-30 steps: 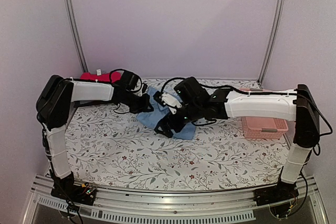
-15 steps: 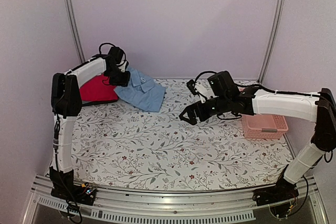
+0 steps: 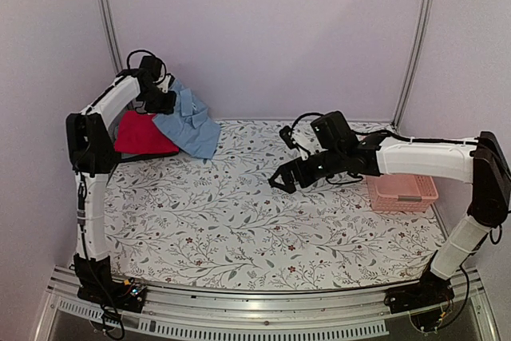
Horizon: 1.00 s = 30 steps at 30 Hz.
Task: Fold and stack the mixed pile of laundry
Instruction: Place the square-folded shirt at the center of the board.
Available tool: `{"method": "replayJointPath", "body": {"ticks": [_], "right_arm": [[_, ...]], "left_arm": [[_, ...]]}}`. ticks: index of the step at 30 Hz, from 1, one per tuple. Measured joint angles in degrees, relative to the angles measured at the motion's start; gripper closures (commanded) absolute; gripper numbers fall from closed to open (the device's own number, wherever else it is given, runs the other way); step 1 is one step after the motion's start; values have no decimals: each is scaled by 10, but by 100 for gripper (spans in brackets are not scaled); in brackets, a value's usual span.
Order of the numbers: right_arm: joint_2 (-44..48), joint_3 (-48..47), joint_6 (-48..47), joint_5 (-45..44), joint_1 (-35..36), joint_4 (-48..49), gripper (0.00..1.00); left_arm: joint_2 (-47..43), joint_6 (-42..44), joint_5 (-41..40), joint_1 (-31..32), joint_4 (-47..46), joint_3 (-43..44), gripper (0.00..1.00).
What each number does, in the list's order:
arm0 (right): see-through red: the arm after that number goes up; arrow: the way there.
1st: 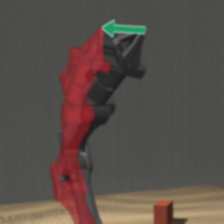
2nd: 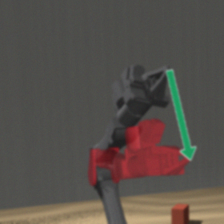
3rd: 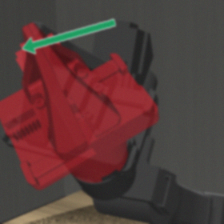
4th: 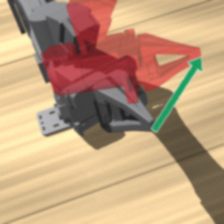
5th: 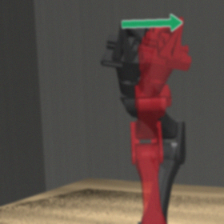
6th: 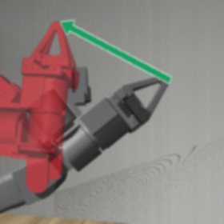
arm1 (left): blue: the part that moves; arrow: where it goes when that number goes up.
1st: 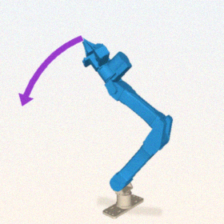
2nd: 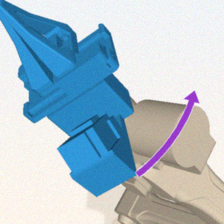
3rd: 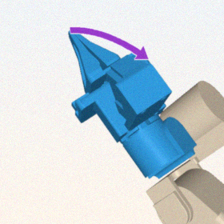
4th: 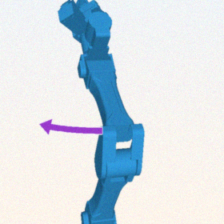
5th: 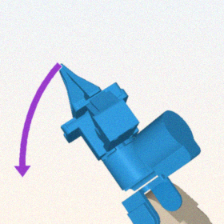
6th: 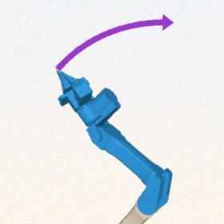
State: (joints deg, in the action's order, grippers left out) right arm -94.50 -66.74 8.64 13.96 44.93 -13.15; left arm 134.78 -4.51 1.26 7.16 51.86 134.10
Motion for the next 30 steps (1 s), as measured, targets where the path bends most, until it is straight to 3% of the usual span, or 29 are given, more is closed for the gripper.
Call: {"method": "replayJointPath", "body": {"ticks": [7, 19, 30], "right_arm": [[-24, -27, 7, 17, 0, 4, 1], [-31, -43, 10, 31, 0, -6, 1], [-35, -53, 10, 34, 0, -20, 1]], "left_arm": [[-55, 12, 62, -55, -1, -20, 100], [-121, 10, 150, -74, -13, -31, 100], [-124, 20, 137, -97, -13, -43, 100]]}}
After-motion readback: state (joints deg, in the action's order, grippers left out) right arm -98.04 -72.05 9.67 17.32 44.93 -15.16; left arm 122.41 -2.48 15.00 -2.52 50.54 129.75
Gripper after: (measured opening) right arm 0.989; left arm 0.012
